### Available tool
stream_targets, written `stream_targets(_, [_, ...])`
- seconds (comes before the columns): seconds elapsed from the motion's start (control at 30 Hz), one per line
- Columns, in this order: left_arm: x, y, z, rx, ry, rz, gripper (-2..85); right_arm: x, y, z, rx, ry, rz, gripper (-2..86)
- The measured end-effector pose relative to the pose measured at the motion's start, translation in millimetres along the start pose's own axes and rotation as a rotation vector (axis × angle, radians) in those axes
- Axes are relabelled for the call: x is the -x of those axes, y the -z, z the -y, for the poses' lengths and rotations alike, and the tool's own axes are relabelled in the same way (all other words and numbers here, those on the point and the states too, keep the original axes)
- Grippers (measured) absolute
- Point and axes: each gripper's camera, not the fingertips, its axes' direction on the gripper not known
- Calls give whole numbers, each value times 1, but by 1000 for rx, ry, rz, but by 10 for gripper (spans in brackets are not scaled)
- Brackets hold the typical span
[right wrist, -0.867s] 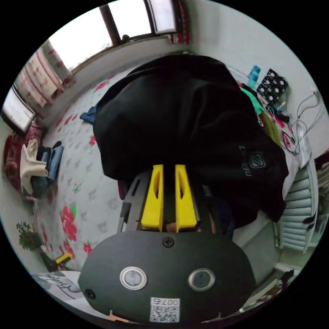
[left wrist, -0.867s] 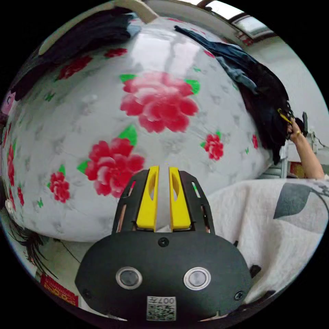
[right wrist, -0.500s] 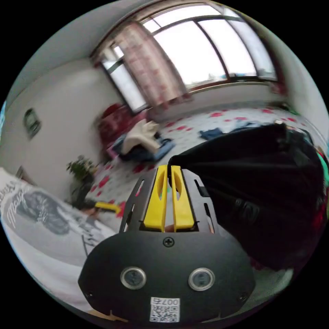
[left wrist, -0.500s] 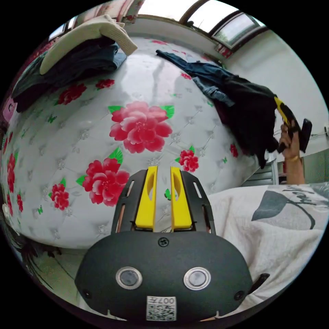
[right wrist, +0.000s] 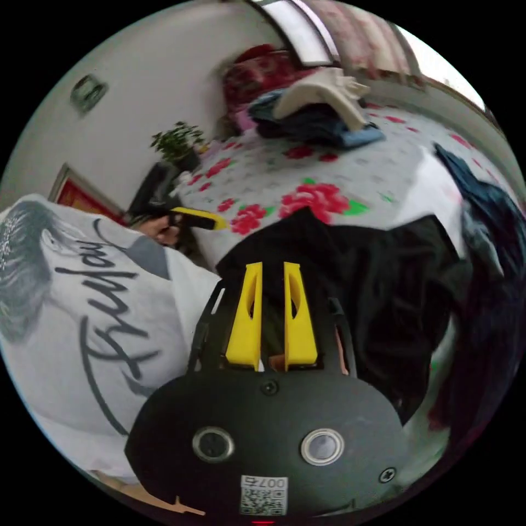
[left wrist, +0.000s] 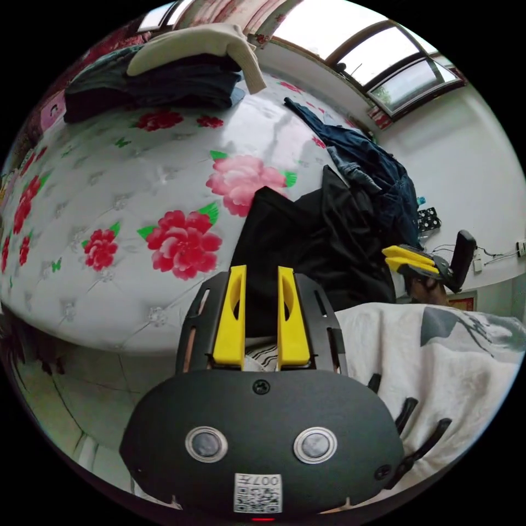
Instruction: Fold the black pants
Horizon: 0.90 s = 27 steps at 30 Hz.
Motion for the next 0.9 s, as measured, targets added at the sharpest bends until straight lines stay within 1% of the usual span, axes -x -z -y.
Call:
stream_targets(0.03, [0, -1, -2, 8, -2, -1, 91, -25, 11, -21, -42, -140, -14, 75])
stream_targets(0.07, [-2, -6, -5, 29, -14, -5, 95, -38, 17, -32, -65, -213, -15, 77])
stream_targets(0.13, [-9, -16, -6, 74, -47, -13, 104, -78, 43, -80, -135, -442, -66, 85])
stream_targets(0.17, [-15, -26, -5, 111, -78, -17, 112, -84, 49, -90, -148, -481, -95, 87])
stream_targets(0.23, [-27, -43, -3, 175, -131, -11, 119, -100, 73, -122, -163, -589, -240, 96])
stream_targets(0.33, [-52, -77, -1, 284, -254, 43, 114, -115, 89, -151, -134, -702, -404, 104])
stream_targets(0.37, [-60, -95, -3, 348, -304, 100, 97, -120, 89, -157, -124, -729, -419, 104])
stream_targets(0.4, [-71, -94, -6, 274, -383, 206, 68, -129, 87, -169, -104, -781, -426, 103])
stream_targets(0.43, [-76, -97, -9, 266, -427, 251, 57, -141, 81, -180, -75, -837, -401, 102])
stream_targets(0.47, [-86, -100, -13, 259, -519, 271, 35, -145, 77, -185, -74, -858, -378, 99])
stream_targets(0.53, [-93, -102, -16, 273, -570, 307, 9, -158, 72, -197, -125, -925, -253, 82])
stream_targets(0.63, [-95, -102, -14, 319, -588, 329, -5, -163, 76, -189, -155, -935, -210, 50])
stream_targets(0.67, [-93, -101, -8, 331, -580, 371, -7, -163, 77, -185, -146, -918, -200, 42])
stream_targets(0.7, [-86, -102, 2, 347, -580, 469, -8, -164, 81, -175, -137, -872, -162, 27])
stream_targets(0.73, [-81, -102, 9, 355, -583, 497, -9, -164, 88, -164, -157, -829, -108, 14])
stream_targets(0.77, [-67, -95, 27, 373, -540, 491, -9, -163, 92, -158, -180, -805, -73, 11])
stream_targets(0.83, [-42, -64, 62, 311, -394, 398, -9, -157, 111, -124, -289, -667, 114, 4])
stream_targets(0.87, [-30, -34, 82, 225, -317, 383, -9, -153, 114, -113, -300, -628, 144, 2])
stream_targets(0.9, [-25, 0, 99, 127, -289, 429, -9, -145, 120, -88, -311, -541, 195, 1])
